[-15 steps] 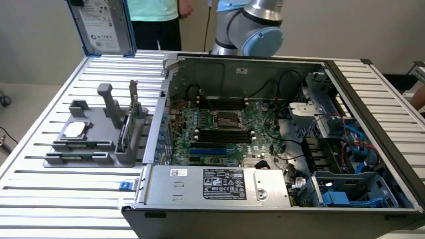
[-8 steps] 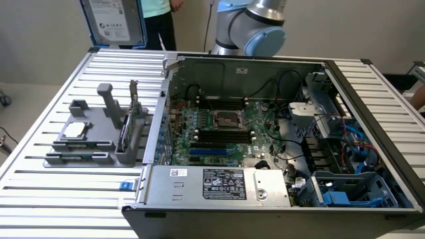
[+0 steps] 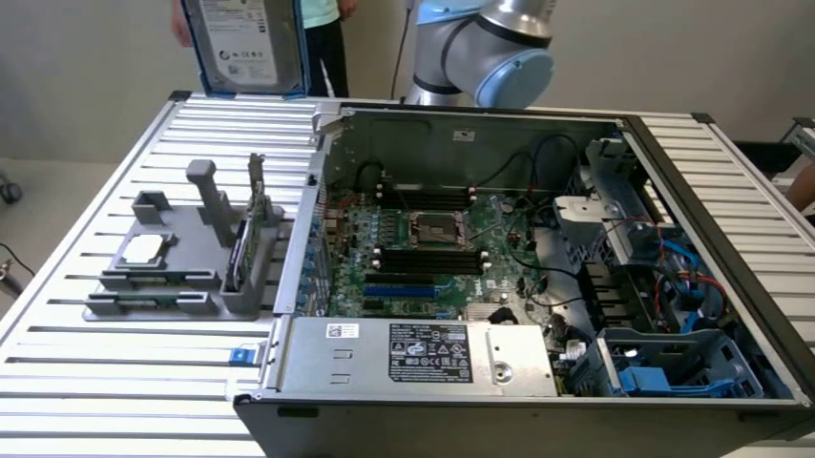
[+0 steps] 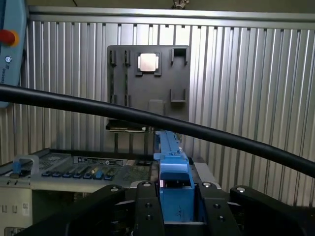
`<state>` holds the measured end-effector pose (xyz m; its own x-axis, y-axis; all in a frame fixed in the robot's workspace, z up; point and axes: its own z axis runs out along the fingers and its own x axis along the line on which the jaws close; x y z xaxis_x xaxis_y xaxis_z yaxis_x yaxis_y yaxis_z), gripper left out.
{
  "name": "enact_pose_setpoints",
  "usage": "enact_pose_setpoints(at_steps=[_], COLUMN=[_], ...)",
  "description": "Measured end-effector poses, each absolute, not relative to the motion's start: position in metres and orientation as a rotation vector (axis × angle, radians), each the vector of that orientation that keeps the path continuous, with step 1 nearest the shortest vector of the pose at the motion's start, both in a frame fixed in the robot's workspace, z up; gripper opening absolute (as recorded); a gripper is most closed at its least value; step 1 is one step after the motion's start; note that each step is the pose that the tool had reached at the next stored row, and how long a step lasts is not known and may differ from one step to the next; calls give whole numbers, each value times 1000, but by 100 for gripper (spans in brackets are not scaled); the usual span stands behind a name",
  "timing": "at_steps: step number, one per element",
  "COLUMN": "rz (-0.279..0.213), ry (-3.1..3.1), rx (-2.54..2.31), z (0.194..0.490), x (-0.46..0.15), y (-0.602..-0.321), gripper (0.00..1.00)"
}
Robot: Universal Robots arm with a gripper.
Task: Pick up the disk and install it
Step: 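Pick up the disk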
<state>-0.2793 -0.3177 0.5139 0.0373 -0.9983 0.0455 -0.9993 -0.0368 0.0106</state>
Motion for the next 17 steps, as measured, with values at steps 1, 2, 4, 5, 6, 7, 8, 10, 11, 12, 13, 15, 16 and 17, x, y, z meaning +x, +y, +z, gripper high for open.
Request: enact_pose_setpoints(at_steps=[1, 2, 4, 5, 6, 7, 8, 10, 11, 12, 13, 15, 16, 17], rz=[39, 39, 39, 39, 39, 39, 39, 39, 39, 39, 40, 39, 39, 39], ry=[-2153, -2152, -2153, -2153, -2153, -2153, -2153, -2153, -2153, -2152, -2153, -2152, -2153, -2153], rx=[2234, 2234, 2234, 2234, 2234, 2234, 2234, 2234, 2234, 2234, 2234, 2234, 2234, 2234], z=[514, 514, 514, 514, 514, 514, 514, 514, 514, 514, 514, 514, 514, 514], x=[-275, -270, -262, -258, -254, -250, -246, -238, -234, -231, -227, -218, -214, -210], y=[-320, -322, -326, -328, -330, -332, -334, -338, -340, -342, -344, -348, -350, -352], gripper=[33, 33, 33, 33, 33, 33, 33, 33, 33, 33, 33, 33, 33, 33])
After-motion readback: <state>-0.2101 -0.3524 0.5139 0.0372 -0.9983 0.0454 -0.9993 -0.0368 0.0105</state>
